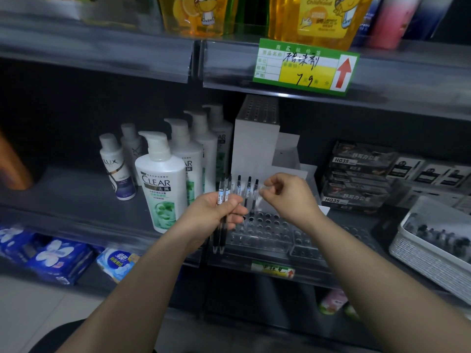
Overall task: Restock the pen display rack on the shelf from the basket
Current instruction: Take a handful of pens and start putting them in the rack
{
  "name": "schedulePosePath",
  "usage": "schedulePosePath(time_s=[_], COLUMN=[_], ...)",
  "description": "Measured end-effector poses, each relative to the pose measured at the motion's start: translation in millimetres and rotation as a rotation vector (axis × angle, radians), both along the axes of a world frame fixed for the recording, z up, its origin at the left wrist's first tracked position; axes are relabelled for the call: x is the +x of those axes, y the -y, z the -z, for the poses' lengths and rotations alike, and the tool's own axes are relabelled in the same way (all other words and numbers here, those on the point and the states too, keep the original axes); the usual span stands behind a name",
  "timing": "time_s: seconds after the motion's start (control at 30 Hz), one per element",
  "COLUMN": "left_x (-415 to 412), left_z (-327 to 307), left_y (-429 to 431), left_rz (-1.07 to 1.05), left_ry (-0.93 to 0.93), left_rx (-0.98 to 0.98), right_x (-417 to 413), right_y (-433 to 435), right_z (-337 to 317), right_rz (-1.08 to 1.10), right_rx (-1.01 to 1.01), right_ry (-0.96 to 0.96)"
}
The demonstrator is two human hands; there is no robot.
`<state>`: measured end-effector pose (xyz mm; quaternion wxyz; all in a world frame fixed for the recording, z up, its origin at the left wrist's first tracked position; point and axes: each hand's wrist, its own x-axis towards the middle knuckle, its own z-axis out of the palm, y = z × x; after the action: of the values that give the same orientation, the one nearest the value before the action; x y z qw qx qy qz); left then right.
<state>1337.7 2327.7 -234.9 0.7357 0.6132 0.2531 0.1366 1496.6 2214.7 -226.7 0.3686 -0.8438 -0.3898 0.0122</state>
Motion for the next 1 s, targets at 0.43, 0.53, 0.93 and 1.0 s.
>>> schedulePosePath(time_s=[0.43,0.53,0.93,1.0], left_x=[15,14,16,15], left_z=[1,4,-1,0], left_y=[17,1,2,2], left_rz=[0.119,-0.037,-0.109,-0.111], left_ry=[-0.031,-0.041,-0.016,-0.021], left_rx=[0.11,0.113,-0.072,-0.029], right_x=[-17,0,18,15], right_y=[16,21,9,5], right_z=[-30,-32,-6,-4], right_rz=[-0.273,-0.098,0.002,-0.023], right_rx=[0.1,0.206,0.111,0.061], right_ry=[-0.394,-0.361,-0.058,-0.011])
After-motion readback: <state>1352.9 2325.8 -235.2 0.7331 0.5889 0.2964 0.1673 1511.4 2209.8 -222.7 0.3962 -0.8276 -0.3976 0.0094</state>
